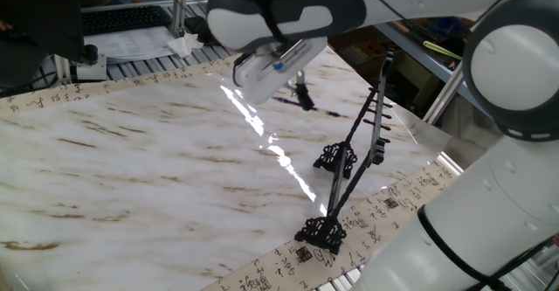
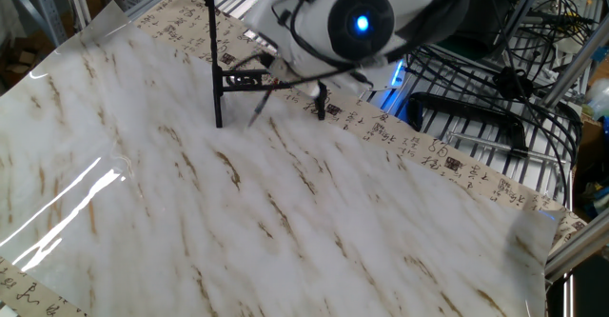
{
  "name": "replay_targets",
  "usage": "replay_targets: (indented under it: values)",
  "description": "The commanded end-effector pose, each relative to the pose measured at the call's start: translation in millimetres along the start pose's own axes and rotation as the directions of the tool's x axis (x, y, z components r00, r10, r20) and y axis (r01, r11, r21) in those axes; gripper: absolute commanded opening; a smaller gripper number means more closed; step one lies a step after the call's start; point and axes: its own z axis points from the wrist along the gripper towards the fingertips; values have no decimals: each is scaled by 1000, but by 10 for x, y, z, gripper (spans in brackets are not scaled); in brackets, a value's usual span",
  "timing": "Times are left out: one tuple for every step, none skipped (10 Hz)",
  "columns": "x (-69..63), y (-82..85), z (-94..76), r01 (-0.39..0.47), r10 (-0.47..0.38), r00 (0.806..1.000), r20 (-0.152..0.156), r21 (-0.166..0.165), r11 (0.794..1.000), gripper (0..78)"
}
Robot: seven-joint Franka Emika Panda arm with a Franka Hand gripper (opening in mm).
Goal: Place the brush on the pen rack
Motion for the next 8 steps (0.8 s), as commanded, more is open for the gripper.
replay_targets:
  values:
    - [51, -134, -55, -2, 2, 1000, -1, 1, 1000, 11]
    - [57, -144, -58, -1, 1, 1000, 0, 0, 1000, 11]
    - [77, -167, -58, -2, 2, 1000, 1, 1, 1000, 11]
    - [91, -182, -58, -1, 1, 1000, 3, 0, 1000, 11]
    - [101, -188, -58, 1, -1, 1000, 3, -3, 1000, 11]
    - [109, -191, -57, 2, -2, 1000, 6, -6, 1000, 11]
    - [110, -191, -57, 3, -3, 1000, 7, -7, 1000, 11]
    - [112, -195, -56, -1, 1, 1000, 12, 2, 1000, 11]
